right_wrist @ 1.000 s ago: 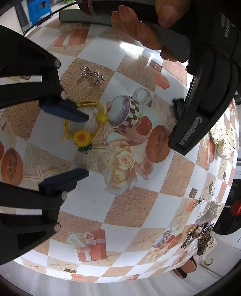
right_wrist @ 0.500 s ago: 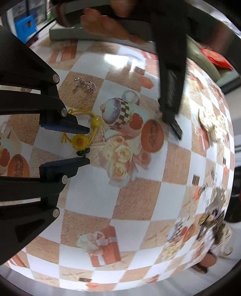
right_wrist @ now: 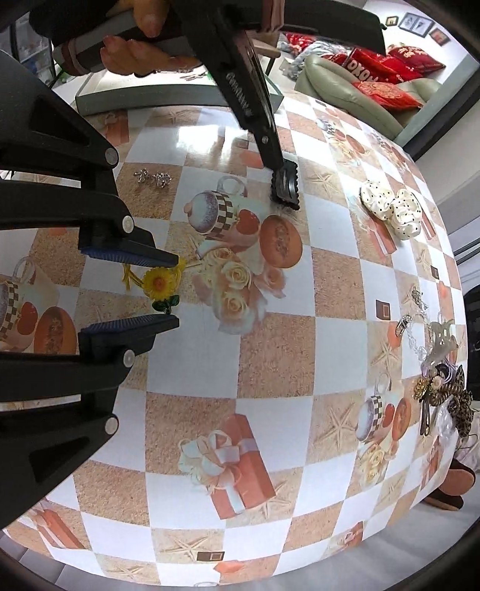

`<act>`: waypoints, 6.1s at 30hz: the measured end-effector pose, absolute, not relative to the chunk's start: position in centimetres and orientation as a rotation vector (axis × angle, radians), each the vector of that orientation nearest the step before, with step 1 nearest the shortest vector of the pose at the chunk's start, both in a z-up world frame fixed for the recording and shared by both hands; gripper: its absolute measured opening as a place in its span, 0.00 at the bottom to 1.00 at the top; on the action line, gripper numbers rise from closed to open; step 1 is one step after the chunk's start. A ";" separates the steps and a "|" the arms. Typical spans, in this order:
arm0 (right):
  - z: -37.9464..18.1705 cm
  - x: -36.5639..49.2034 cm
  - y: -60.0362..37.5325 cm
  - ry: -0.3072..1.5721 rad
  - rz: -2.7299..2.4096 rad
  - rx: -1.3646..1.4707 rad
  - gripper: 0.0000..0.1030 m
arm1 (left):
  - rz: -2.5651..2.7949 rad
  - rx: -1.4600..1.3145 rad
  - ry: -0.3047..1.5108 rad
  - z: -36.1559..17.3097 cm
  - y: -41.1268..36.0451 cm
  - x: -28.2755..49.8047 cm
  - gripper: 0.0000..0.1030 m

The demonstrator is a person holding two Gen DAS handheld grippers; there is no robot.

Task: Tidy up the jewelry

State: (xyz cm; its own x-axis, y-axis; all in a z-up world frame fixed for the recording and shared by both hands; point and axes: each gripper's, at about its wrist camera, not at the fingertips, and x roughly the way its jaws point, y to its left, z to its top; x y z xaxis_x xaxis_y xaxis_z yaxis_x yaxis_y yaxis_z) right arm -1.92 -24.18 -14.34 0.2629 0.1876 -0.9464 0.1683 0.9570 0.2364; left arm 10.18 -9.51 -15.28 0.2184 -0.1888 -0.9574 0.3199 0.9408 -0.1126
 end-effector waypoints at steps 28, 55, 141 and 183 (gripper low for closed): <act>-15.3 -2.5 -26.6 1.313 0.003 0.387 0.27 | -0.022 -0.237 1.431 -19.5 -8.6 15.1 1.00; -14.0 -2.4 -28.1 1.274 -0.024 0.428 0.27 | -0.233 0.014 1.319 -16.4 -9.8 9.0 0.35; -17.9 7.2 9.4 1.552 0.505 0.033 0.53 | 0.184 -0.054 1.399 -17.1 17.8 -2.3 0.82; -13.1 -3.3 -15.0 1.450 -0.060 0.366 1.00 | -0.237 0.104 1.272 -9.0 6.1 5.5 1.00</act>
State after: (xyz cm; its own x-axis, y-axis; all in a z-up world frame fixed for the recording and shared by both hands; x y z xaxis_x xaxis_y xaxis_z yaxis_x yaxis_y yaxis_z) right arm -3.28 -14.96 -13.13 0.1296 0.1793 -0.9752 0.2593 0.9432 0.2079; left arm 5.51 6.14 -8.99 0.2745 -0.1187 -0.9542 0.2332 0.9709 -0.0536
